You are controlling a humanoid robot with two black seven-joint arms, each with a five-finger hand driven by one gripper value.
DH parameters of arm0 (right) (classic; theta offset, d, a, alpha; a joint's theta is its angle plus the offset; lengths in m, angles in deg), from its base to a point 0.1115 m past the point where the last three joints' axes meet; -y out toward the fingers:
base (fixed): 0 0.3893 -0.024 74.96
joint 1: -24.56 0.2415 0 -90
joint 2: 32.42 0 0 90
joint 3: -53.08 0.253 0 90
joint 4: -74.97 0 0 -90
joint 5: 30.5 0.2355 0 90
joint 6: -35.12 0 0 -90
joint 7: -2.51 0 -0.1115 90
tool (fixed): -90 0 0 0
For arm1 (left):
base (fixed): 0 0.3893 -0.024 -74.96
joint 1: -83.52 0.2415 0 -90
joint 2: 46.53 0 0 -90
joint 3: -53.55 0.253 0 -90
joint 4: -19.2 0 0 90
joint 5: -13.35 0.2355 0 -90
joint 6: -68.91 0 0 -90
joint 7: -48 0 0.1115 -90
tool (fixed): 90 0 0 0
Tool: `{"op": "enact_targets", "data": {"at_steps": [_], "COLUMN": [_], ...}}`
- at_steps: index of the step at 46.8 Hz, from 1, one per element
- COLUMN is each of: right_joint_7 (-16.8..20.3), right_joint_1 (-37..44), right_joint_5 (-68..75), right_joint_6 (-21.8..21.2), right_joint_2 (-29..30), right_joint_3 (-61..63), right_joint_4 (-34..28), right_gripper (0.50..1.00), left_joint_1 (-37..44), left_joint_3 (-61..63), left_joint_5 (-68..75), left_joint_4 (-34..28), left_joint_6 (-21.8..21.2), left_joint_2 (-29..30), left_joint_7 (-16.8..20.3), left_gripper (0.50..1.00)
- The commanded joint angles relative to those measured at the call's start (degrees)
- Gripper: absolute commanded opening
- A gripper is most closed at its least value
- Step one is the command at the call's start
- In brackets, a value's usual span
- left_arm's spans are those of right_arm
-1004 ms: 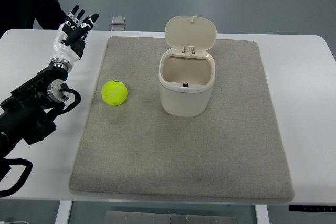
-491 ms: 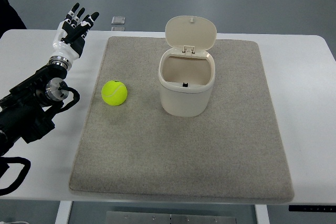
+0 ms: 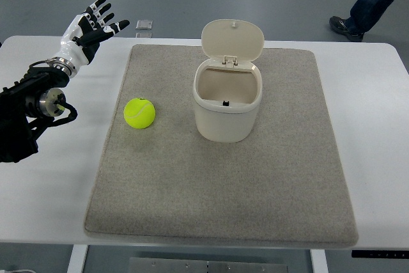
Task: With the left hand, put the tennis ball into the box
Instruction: 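Swing the left hand forward and down toward the tennis ball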
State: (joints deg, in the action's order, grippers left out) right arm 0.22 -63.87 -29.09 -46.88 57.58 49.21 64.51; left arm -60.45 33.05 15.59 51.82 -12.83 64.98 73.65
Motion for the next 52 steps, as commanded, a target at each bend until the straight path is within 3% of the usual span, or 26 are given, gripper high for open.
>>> {"op": "enact_targets", "data": {"at_steps": [1, 7, 22, 30, 42, 52], "right_joint_7": [0.0, 0.0, 0.0, 0.0, 0.0, 0.0], "right_joint_1": [0.02, 0.02, 0.02, 0.02, 0.02, 0.02], "right_joint_5": [0.0, 0.0, 0.0, 0.0, 0.0, 0.0], "right_joint_6": [0.0, 0.0, 0.0, 0.0, 0.0, 0.0], "right_joint_2": [0.0, 0.0, 0.0, 0.0, 0.0, 0.0], "right_joint_3": [0.0, 0.0, 0.0, 0.0, 0.0, 0.0], "right_joint_4": [0.0, 0.0, 0.0, 0.0, 0.0, 0.0], "right_gripper": [0.901, 0.901, 0.901, 0.901, 0.901, 0.901], "left_joint_1": [-1.05, -2.81, -3.51, -4.75, -8.78, -12.65], "left_joint_3": [3.96, 9.24, 15.13, 15.49, 19.0, 24.28], "left_joint_5": [-0.04, 0.04, 2.68, 8.56, 17.62, 27.89], "left_joint_4": [5.25, 11.06, 12.38, 13.87, 21.34, 23.63], "left_joint_6": [0.01, -0.17, -0.26, -0.26, 0.09, 0.1], "left_joint_2": [3.35, 6.43, 7.31, 9.69, 16.45, 17.95], "left_joint_7": [-0.07, -0.07, 0.01, 0.01, 0.01, 0.01], "left_gripper": [0.99, 0.99, 0.99, 0.99, 0.99, 0.99]}}
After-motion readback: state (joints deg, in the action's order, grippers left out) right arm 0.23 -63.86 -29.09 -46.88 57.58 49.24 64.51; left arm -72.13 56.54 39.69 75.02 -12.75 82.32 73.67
